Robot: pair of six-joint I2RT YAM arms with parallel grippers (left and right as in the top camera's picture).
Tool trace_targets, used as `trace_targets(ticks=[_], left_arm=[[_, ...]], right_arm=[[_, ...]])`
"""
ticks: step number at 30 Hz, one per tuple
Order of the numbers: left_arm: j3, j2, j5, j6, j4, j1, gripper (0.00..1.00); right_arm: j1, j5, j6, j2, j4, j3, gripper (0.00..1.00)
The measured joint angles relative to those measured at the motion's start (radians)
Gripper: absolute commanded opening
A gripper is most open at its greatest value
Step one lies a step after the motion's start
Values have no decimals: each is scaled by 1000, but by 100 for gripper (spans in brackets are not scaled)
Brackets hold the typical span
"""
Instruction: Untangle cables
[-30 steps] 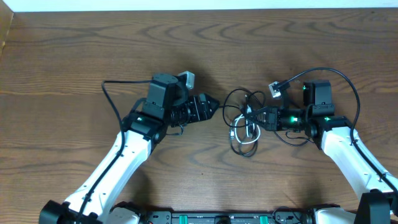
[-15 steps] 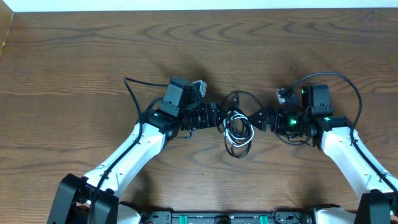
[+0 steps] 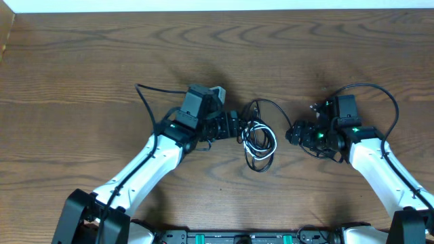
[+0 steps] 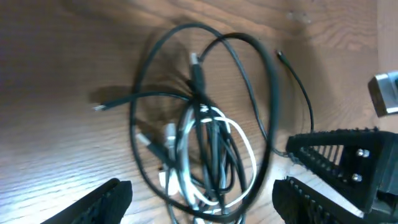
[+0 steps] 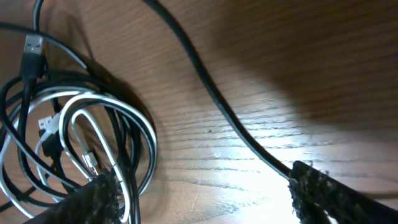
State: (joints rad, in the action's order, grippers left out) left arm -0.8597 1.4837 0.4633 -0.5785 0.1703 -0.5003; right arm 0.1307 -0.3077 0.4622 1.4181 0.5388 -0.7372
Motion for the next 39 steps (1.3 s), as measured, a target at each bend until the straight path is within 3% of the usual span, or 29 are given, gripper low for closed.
trace_targets(ticks=[2, 5, 9, 11, 14, 16, 24, 30, 33, 35, 36, 39], left_arm=[[0, 0, -27, -1, -6, -35, 76], [0, 0, -96, -5, -7, -101, 58], [0, 0, -225, -9, 4, -174, 12], [0, 0, -299, -18, 29, -192, 8], [0, 0, -394, -56, 77, -191, 8], [0, 0, -439, -90, 95, -183, 8], [0, 3, -505, -144, 97, -169, 8], [0, 81, -522, -164, 95, -169, 8], [0, 109, -522, -179, 96, -162, 25], [0, 111, -522, -182, 101, -150, 54], [0, 109, -521, -180, 106, -139, 62], [0, 88, -507, -191, 126, -100, 69]], right_arm=[[13, 4, -2, 0, 0, 0, 75], [34, 9, -5, 0, 0, 0, 69], [71, 13, -7, 0, 0, 0, 65], [89, 10, -6, 0, 0, 0, 61], [110, -11, -16, 0, -2, 0, 46], [121, -36, -32, 0, -4, 0, 42], [127, -204, -87, -17, -67, 0, 41], [167, -298, -116, -105, -214, 0, 40], [230, -291, -124, -110, -290, 0, 35], [290, -245, -126, -101, -301, 0, 33], [320, -216, -126, -94, -302, 0, 33], [388, -144, -122, -72, -301, 0, 33]])
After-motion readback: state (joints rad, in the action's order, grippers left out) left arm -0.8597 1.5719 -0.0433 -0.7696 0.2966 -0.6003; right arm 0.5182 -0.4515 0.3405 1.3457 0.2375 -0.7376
